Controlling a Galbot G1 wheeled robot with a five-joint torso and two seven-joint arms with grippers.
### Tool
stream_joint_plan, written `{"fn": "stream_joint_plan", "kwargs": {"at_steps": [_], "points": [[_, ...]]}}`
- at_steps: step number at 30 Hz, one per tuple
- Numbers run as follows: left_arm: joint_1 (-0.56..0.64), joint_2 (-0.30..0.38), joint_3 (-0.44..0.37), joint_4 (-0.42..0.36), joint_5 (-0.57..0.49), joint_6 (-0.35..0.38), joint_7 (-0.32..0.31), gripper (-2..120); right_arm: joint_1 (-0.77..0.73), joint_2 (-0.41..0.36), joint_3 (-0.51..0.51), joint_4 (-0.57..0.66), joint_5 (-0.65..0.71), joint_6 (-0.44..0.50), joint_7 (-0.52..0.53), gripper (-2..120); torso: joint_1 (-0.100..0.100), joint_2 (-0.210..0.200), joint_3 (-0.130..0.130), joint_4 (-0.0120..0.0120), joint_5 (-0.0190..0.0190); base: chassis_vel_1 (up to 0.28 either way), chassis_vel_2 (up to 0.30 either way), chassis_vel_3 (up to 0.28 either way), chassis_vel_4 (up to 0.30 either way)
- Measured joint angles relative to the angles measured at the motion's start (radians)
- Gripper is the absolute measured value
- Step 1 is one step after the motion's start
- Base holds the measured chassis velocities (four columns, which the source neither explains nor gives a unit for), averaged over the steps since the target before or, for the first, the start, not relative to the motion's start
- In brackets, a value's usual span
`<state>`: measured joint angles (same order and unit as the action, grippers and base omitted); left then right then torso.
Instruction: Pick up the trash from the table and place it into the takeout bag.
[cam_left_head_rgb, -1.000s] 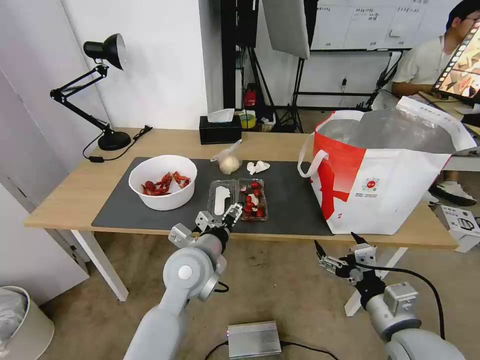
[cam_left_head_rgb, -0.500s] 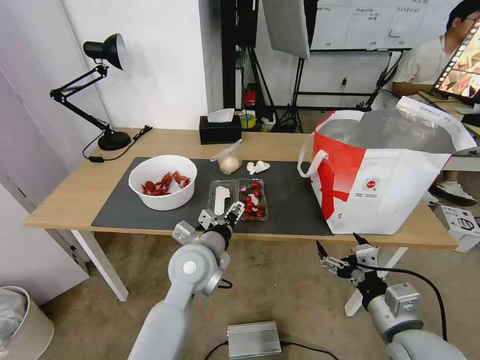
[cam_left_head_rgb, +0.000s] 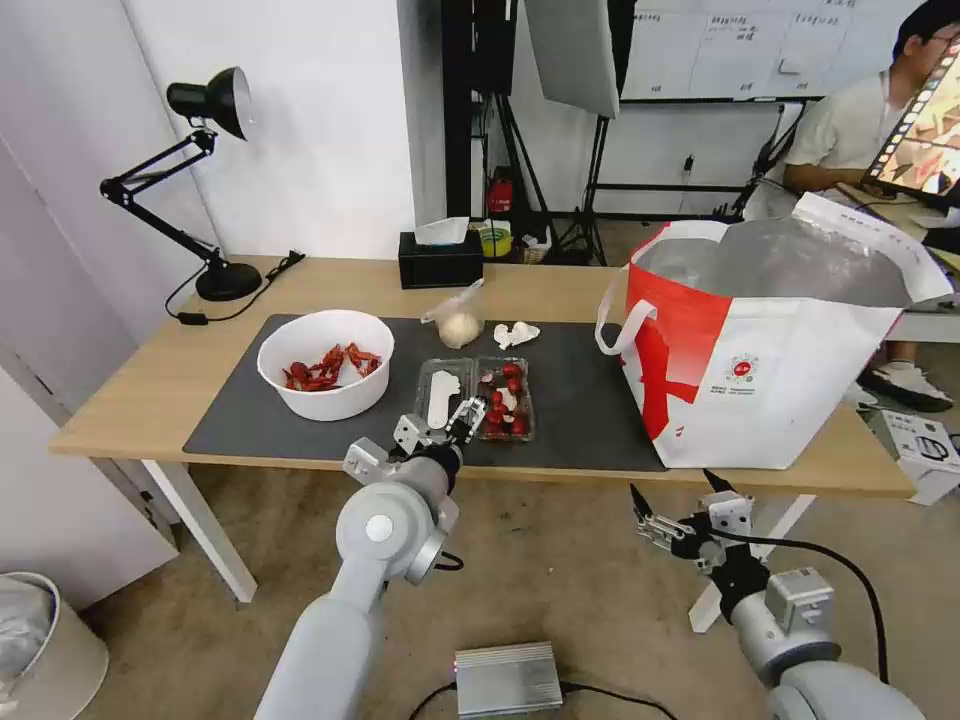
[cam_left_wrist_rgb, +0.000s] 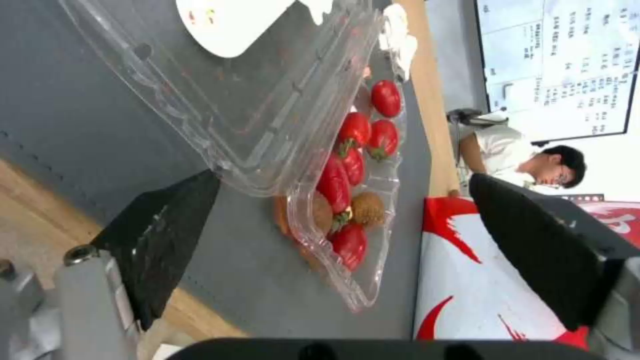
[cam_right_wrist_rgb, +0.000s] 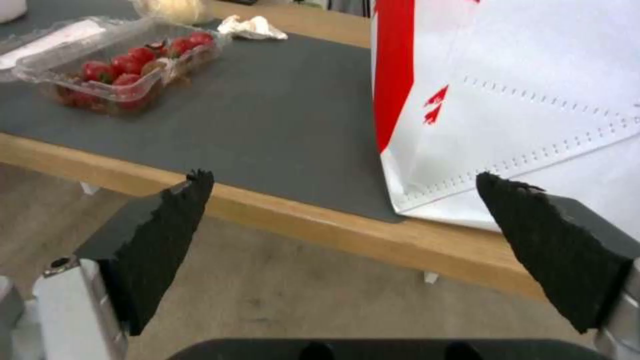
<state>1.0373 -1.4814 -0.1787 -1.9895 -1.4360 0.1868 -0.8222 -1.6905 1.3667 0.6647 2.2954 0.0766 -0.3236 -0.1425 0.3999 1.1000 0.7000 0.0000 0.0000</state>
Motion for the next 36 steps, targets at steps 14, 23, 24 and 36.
{"fn": "stream_joint_plan", "kwargs": {"at_steps": [14, 23, 24, 36], "points": [[0.016, 0.004, -0.010, -0.025, 0.033, -0.034, 0.026, 100, 0.002, 0.011, -0.022, -0.014, -0.027, 0.004, -0.001, 100, 0.000, 0.000, 0.000, 0.0000, 0.0000, 0.000, 0.000, 0.000, 0.000], [0.019, 0.009, -0.020, -0.033, 0.055, -0.067, 0.083, 100, 0.003, 0.011, -0.027, -0.016, -0.030, 0.005, -0.001, 100, 0.000, 0.000, 0.000, 0.0000, 0.0000, 0.000, 0.000, 0.000, 0.000], [0.019, 0.010, -0.021, -0.036, 0.055, -0.068, 0.087, 100, 0.002, 0.012, -0.027, -0.016, -0.031, 0.005, -0.001, 100, 0.000, 0.000, 0.000, 0.0000, 0.0000, 0.000, 0.000, 0.000, 0.000], [0.016, 0.020, -0.021, -0.054, 0.062, -0.069, 0.112, 100, -0.003, 0.012, -0.028, -0.013, -0.032, 0.008, -0.001, 100, 0.000, 0.000, 0.000, 0.0000, 0.0000, 0.000, 0.000, 0.000, 0.000]]}}
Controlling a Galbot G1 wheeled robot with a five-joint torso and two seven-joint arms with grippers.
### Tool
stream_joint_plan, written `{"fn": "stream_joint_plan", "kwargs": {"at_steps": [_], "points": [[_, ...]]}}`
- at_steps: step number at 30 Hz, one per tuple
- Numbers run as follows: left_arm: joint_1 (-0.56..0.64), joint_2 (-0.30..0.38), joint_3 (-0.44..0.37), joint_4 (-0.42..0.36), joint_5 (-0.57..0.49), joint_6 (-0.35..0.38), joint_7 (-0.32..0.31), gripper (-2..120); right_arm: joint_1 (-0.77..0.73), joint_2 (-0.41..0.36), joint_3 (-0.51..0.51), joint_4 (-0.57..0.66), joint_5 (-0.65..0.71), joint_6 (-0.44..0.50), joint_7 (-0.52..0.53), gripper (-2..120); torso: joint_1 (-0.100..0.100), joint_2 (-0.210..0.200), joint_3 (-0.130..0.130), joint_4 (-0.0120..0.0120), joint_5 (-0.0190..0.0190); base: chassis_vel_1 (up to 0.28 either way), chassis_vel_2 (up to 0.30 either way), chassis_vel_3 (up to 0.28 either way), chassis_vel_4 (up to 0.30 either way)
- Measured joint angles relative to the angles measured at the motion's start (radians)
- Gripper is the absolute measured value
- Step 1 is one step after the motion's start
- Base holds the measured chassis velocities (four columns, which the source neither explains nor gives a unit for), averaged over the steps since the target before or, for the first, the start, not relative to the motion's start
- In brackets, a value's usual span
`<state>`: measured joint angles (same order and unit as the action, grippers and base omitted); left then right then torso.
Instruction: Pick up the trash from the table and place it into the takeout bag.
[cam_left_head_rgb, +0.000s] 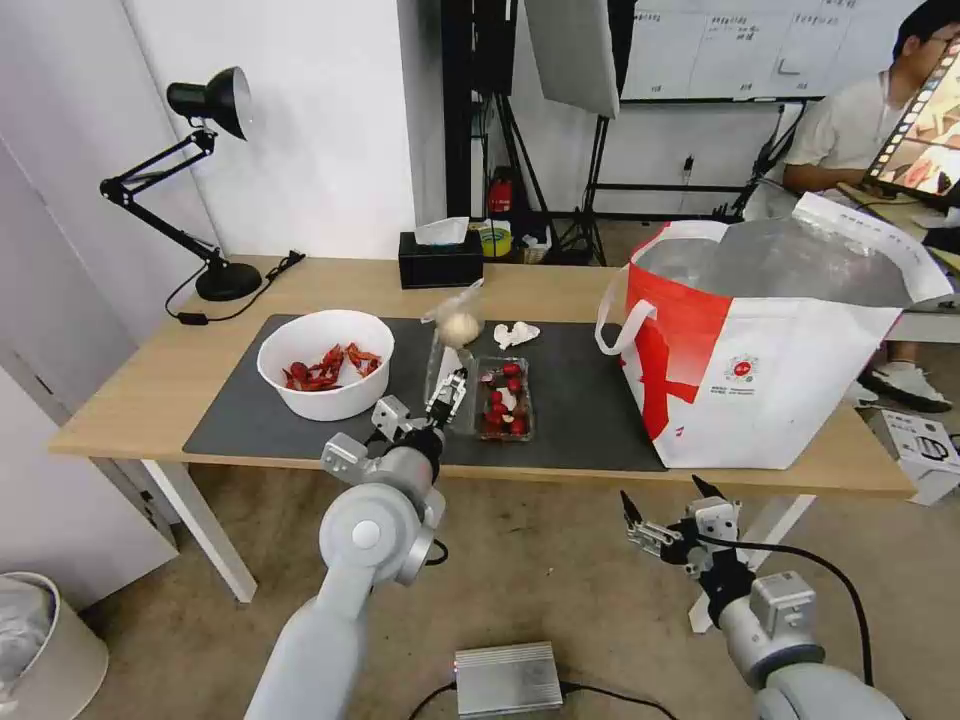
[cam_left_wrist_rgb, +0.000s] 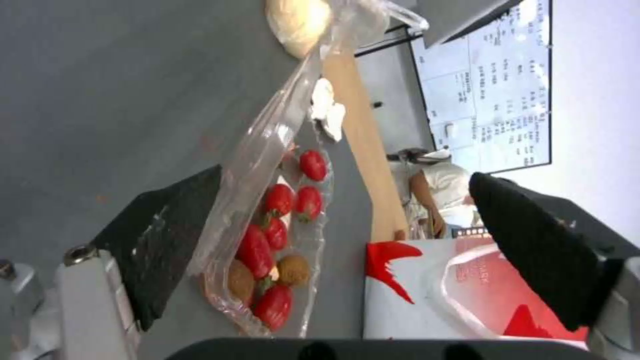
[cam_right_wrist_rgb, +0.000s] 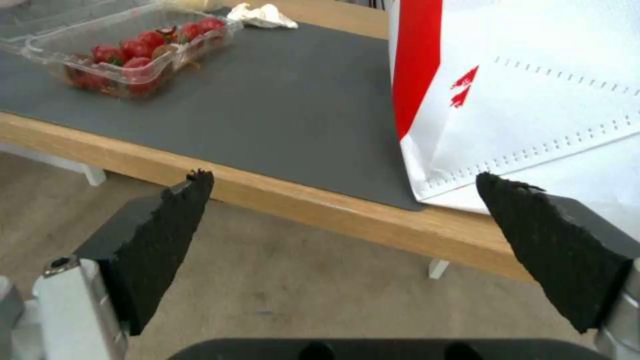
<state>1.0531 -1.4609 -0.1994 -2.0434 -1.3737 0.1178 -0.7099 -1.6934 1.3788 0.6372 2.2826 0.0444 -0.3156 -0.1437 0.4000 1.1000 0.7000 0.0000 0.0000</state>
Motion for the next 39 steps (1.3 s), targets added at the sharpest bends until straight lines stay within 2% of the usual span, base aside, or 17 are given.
{"fn": "stream_joint_plan", "kwargs": {"at_steps": [12, 39], "points": [[-0.010, 0.008, 0.010, 0.002, -0.004, 0.001, 0.022, 100, -0.001, 0.001, 0.001, 0.001, 0.000, 0.002, 0.000, 100, 0.000, 0.000, 0.000, 0.0000, 0.0000, 0.000, 0.000, 0.000, 0.000], [-0.056, 0.013, 0.121, 0.019, 0.004, 0.020, 0.042, 100, -0.021, 0.019, 0.017, 0.004, -0.010, 0.021, 0.003, 100, 0.000, 0.000, 0.000, 0.0000, 0.0001, 0.000, 0.000, 0.000, 0.000]]}}
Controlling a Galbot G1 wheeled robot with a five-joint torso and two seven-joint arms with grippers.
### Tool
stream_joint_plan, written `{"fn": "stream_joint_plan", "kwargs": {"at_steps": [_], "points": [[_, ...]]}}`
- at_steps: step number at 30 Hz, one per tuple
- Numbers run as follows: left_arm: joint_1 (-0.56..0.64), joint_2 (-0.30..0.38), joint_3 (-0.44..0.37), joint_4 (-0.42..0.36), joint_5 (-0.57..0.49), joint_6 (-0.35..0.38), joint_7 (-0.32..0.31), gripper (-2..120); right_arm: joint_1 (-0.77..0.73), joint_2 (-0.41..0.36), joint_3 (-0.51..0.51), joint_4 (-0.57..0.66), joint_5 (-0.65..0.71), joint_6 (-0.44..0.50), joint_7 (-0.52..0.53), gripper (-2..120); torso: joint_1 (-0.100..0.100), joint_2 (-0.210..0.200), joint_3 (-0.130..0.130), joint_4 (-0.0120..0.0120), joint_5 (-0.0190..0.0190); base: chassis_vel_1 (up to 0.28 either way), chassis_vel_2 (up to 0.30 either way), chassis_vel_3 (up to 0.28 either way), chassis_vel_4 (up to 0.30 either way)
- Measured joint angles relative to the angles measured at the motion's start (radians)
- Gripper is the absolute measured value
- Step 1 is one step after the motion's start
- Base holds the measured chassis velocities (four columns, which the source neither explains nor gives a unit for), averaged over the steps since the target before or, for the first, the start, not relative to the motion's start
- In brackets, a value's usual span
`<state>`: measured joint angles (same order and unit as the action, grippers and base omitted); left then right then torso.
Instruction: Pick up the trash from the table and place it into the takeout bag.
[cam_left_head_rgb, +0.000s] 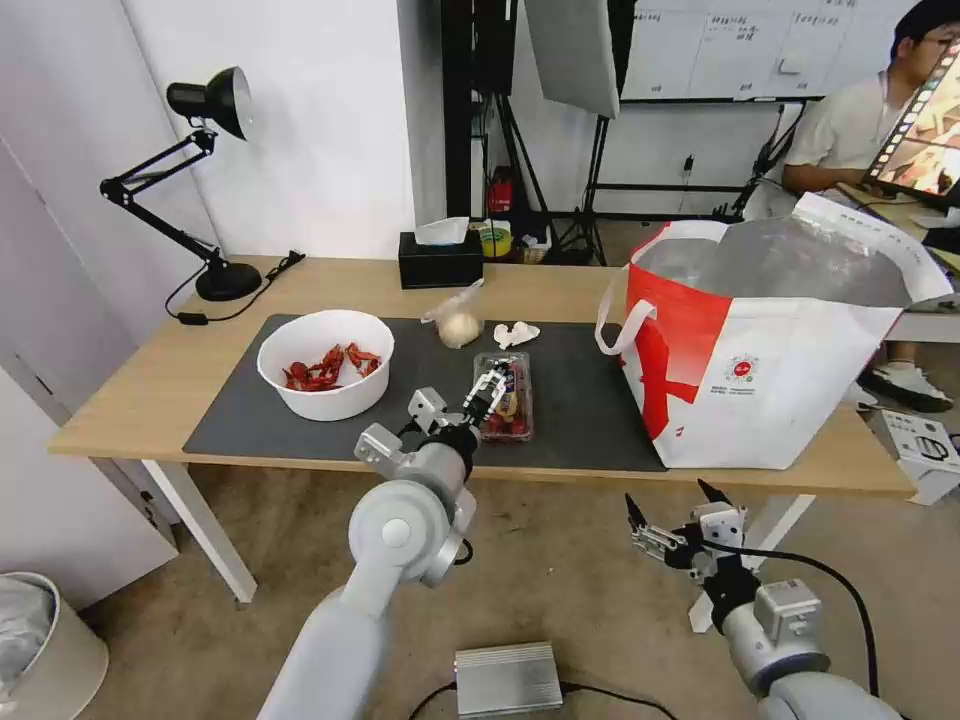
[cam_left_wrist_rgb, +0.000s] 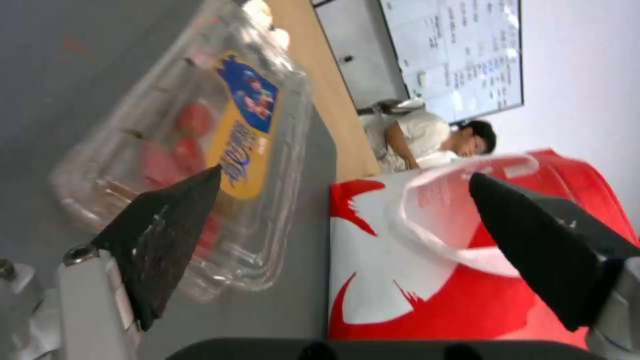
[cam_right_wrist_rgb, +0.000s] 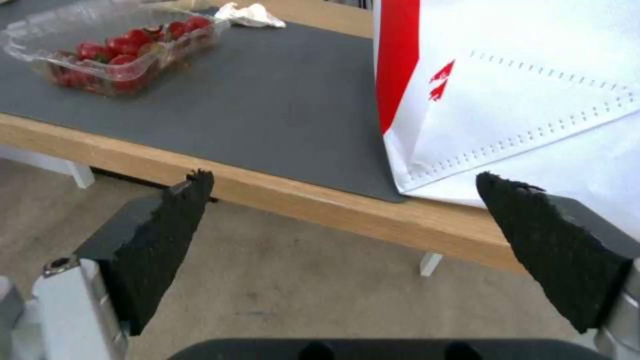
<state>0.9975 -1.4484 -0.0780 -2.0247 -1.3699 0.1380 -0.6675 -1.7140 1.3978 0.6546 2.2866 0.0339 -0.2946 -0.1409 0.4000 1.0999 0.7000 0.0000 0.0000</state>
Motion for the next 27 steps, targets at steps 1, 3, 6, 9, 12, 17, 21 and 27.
{"fn": "stream_joint_plan", "kwargs": {"at_steps": [1, 3, 6, 9, 12, 17, 21, 27], "points": [[-0.005, 0.005, 0.003, 0.001, 0.008, 0.012, 0.009, 100, -0.001, 0.000, 0.001, 0.000, 0.000, 0.000, 0.000, 100, 0.000, 0.000, 0.000, 0.0000, 0.0000, 0.000, 0.000, 0.000, 0.000], [-0.010, 0.011, 0.005, 0.002, 0.015, 0.022, 0.015, 100, -0.002, 0.000, 0.001, 0.001, 0.000, 0.000, 0.000, 100, 0.000, 0.000, 0.000, 0.0000, 0.0000, 0.000, 0.000, 0.000, 0.000], [-0.033, 0.044, 0.024, 0.008, 0.057, 0.047, 0.056, 100, -0.005, 0.000, 0.002, 0.005, 0.000, 0.001, 0.000, 100, 0.000, 0.000, 0.000, 0.0000, 0.0000, 0.000, 0.000, 0.000, 0.000], [-0.055, 0.074, 0.047, 0.024, 0.118, 0.063, 0.104, 95, -0.005, -0.001, 0.004, 0.007, 0.001, 0.001, 0.000, 100, 0.000, 0.000, 0.000, 0.0000, 0.0000, 0.000, 0.000, 0.000, 0.000], [-0.081, 0.131, 0.088, 0.052, 0.232, 0.095, 0.191, 83, -0.006, -0.003, 0.006, 0.009, 0.003, 0.001, 0.000, 100, 0.000, 0.000, 0.000, 0.0000, -0.0001, 0.000, 0.000, 0.000, 0.000], [-0.125, 0.213, 0.138, 0.081, 0.382, 0.135, 0.279, 71, -0.008, -0.005, 0.011, 0.011, 0.006, 0.001, -0.001, 100, 0.000, 0.000, 0.000, 0.0001, -0.0002, 0.000, 0.000, 0.000, 0.000], [-0.177, 0.275, 0.174, 0.106, 0.472, 0.153, 0.336, 55, -0.010, -0.007, 0.014, 0.011, 0.007, 0.001, -0.001, 100, 0.000, 0.000, 0.000, 0.0001, -0.0002, 0.000, 0.000, 0.000, 0.000], [-0.294, 0.364, 0.259, 0.152, 0.499, 0.229, 0.365, 21, -0.003, -0.013, 0.019, 0.020, 0.067, -0.013, -0.001, 100, 0.000, 0.000, 0.000, 0.0000, -0.0001, 0.000, 0.000, 0.000, 0.000]]}}
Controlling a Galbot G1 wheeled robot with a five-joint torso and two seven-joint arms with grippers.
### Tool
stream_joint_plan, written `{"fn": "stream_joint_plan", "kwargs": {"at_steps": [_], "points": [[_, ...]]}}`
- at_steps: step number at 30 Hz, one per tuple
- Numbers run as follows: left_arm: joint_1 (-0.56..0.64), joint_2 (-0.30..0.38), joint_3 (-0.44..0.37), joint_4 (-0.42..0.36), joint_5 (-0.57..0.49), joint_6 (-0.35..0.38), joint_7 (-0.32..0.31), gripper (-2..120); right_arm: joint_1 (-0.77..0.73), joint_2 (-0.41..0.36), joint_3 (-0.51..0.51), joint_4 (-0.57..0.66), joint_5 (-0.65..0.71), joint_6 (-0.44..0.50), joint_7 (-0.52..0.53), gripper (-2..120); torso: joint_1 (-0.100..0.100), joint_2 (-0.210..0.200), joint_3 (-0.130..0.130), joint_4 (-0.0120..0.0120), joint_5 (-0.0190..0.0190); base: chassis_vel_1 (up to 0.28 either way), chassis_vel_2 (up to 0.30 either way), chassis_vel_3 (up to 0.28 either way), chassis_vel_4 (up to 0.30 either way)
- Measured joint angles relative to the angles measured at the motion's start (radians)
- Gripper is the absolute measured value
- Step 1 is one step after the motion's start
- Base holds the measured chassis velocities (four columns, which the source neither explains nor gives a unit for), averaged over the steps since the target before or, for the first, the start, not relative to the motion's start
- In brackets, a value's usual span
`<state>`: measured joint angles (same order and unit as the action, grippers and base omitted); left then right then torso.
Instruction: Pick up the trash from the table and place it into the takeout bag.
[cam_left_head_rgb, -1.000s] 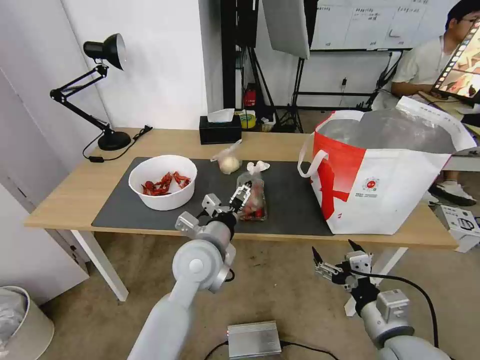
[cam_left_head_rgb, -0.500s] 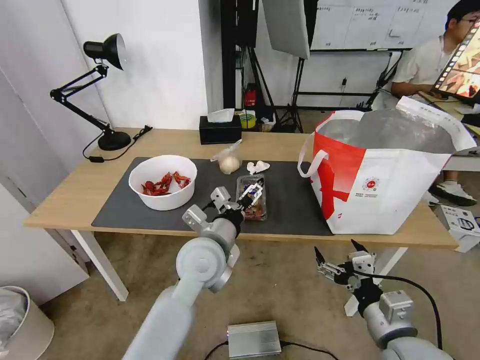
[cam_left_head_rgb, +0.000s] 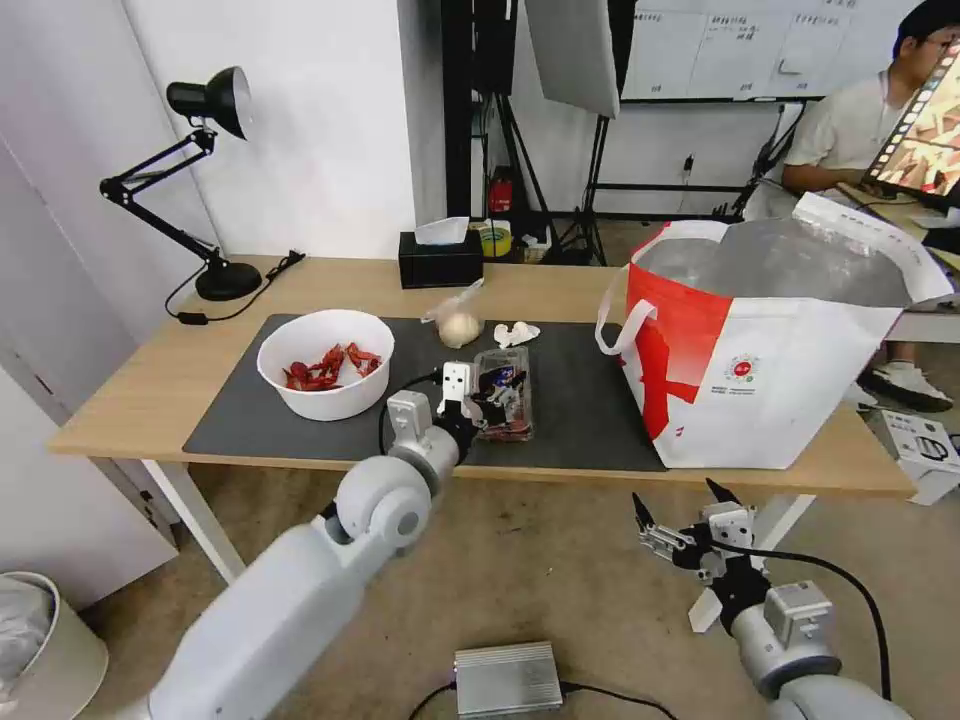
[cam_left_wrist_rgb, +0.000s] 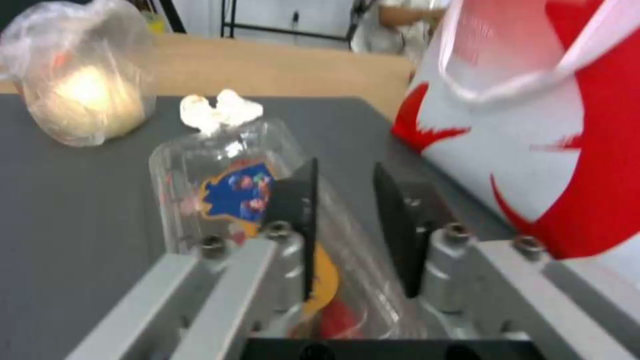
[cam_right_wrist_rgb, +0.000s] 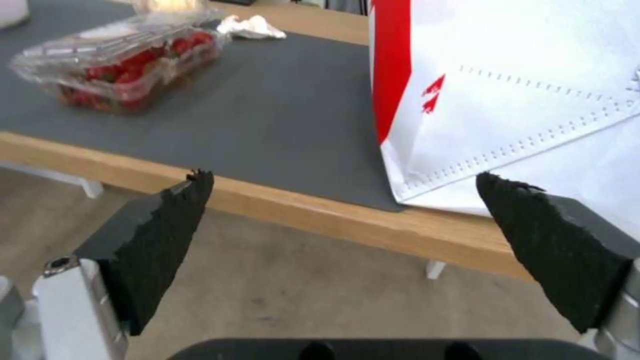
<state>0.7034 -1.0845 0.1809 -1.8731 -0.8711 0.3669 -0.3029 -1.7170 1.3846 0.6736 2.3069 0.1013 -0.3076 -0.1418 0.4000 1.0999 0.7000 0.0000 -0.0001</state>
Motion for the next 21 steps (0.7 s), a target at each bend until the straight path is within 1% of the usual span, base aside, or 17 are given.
{"fn": "stream_joint_plan", "kwargs": {"at_steps": [1, 2, 5, 6, 9, 10, 13, 14, 17, 18, 21], "points": [[-0.007, 0.007, 0.010, 0.002, 0.002, 0.012, 0.003, 15, 0.002, -0.003, 0.004, 0.004, 0.024, -0.006, 0.000, 100, 0.000, 0.000, 0.000, 0.0000, 0.0000, 0.000, 0.000, 0.000, 0.000], [-0.007, 0.007, 0.010, 0.002, 0.002, 0.012, 0.003, 15, 0.002, -0.003, 0.004, 0.004, 0.024, -0.006, 0.000, 100, 0.000, 0.000, 0.000, 0.0000, 0.0000, 0.000, 0.000, 0.000, 0.000], [-0.013, 0.022, 0.024, 0.004, 0.004, 0.033, 0.013, 1, 0.011, -0.016, 0.015, 0.014, 0.125, -0.028, 0.005, 100, 0.000, 0.000, 0.000, 0.0000, 0.0000, 0.000, 0.000, 0.000, 0.000], [-0.013, 0.022, 0.024, 0.004, 0.004, 0.033, 0.013, 1, 0.011, -0.016, 0.015, 0.014, 0.125, -0.028, 0.005, 100, 0.000, 0.000, 0.000, 0.0000, 0.0000, 0.000, 0.000, 0.000, 0.000], [-0.014, 0.029, 0.034, 0.007, 0.004, 0.042, 0.019, 0, 0.025, -0.031, 0.028, 0.024, 0.252, -0.049, 0.016, 100, 0.000, 0.000, 0.000, 0.0000, 0.0001, 0.000, 0.000, 0.000, 0.000], [-0.014, 0.029, 0.034, 0.007, 0.004, 0.042, 0.019, 0, 0.025, -0.031, 0.028, 0.024, 0.252, -0.049, 0.016, 100, 0.000, 0.000, 0.000, 0.0000, 0.0001, 0.000, 0.000, 0.000, 0.000], [-0.014, 0.028, 0.041, 0.007, 0.002, 0.044, 0.020, 0, 0.051, -0.041, 0.038, 0.033, 0.405, -0.074, 0.038, 100, 0.000, 0.000, 0.000, 0.0000, 0.0001, 0.000, 0.000, 0.000, 0.000], [-0.014, 0.028, 0.041, 0.007, 0.002, 0.044, 0.020, 0, 0.051, -0.041, 0.038, 0.033, 0.405, -0.074, 0.038, 100, 0.000, 0.000, 0.000, 0.0000, 0.0001, 0.000, 0.000, 0.000, 0.000], [-0.008, 0.025, 0.044, 0.009, -0.001, 0.044, 0.020, 0, 0.080, -0.049, 0.038, 0.033, 0.528, -0.089, 0.061, 100, 0.000, 0.000, 0.000, -0.0001, 0.0001, 0.000, 0.000, 0.000, 0.000], [-0.008, 0.025, 0.044, 0.009, -0.001, 0.044, 0.020, 0, 0.080, -0.049, 0.038, 0.033, 0.528, -0.089, 0.061, 100, 0.000, 0.000, 0.000, -0.0001, 0.0001, 0.000, 0.000, 0.000, 0.000], [-0.005, 0.028, 0.047, 0.014, -0.002, 0.044, 0.019, 0, 0.113, -0.057, 0.034, 0.027, 0.646, -0.101, 0.084, 100, 0.000, 0.000, 0.000, 0.0000, 0.0001, 0.000, 0.000, 0.000, 0.000]]}}
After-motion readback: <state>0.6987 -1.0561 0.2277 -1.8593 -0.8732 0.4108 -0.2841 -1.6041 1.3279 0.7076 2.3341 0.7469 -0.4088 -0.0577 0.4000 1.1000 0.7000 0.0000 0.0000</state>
